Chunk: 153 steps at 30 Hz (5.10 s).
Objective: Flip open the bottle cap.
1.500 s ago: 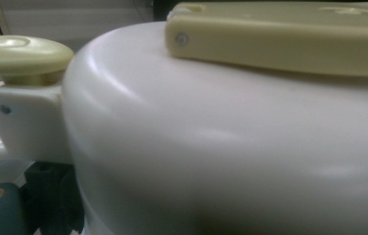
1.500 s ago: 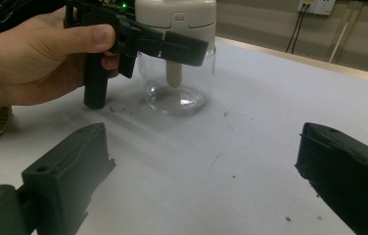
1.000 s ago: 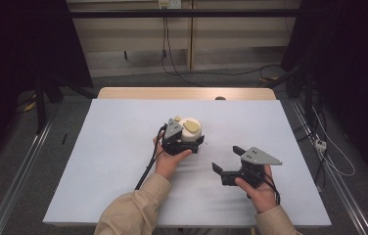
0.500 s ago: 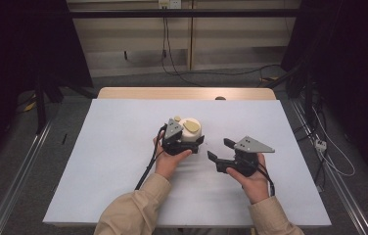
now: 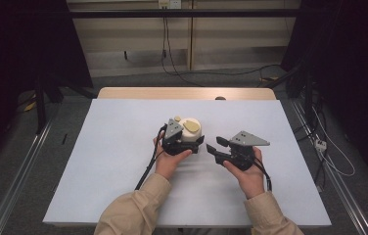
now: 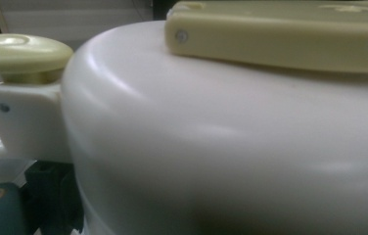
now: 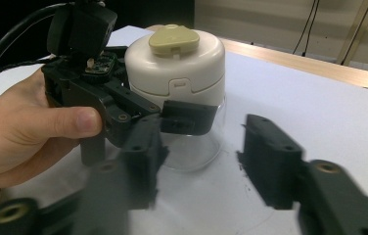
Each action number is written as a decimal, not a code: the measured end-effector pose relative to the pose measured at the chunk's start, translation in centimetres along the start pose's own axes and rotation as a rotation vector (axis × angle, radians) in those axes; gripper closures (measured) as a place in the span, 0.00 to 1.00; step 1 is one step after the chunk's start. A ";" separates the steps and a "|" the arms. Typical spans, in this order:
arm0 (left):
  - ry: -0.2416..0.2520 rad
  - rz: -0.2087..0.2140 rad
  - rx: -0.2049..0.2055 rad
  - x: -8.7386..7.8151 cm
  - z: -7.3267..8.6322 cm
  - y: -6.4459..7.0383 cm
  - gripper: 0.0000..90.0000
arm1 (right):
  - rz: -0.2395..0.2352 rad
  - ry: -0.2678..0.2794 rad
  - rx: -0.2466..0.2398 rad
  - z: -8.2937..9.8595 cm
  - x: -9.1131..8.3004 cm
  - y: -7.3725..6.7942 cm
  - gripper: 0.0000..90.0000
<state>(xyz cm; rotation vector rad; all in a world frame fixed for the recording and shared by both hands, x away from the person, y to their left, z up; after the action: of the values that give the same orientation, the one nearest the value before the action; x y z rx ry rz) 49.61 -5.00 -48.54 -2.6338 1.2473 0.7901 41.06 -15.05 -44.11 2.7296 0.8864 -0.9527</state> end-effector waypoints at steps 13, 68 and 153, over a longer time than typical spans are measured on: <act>0.005 -0.001 -0.008 0.0 0.0 0.0 0.06 | -0.035 -0.023 -0.025 -1.0 0.9 -0.4 0.98; 0.001 -0.008 -0.003 0.0 -0.1 0.0 0.06 | -0.057 -0.031 -0.058 -4.7 2.8 -1.2 1.00; 0.001 -0.013 -0.001 0.0 -0.1 0.0 0.06 | -0.049 -0.014 -0.086 -6.8 3.4 -1.8 1.00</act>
<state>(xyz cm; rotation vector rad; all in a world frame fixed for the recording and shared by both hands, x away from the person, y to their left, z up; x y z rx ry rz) 49.60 -5.01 -48.46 -2.6411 1.2287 0.7878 45.78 -9.94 -40.55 2.6375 0.9720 -0.9184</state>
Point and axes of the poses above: each handheld gripper's, and its own axes: x roughly forward along the jaws, z roughly out of its underside, y roughly to its right, the point moved 9 cm from there along x, roughly forward along the jaws, and after that the axes turned 14 degrees about -y, right-handed, at the moved point
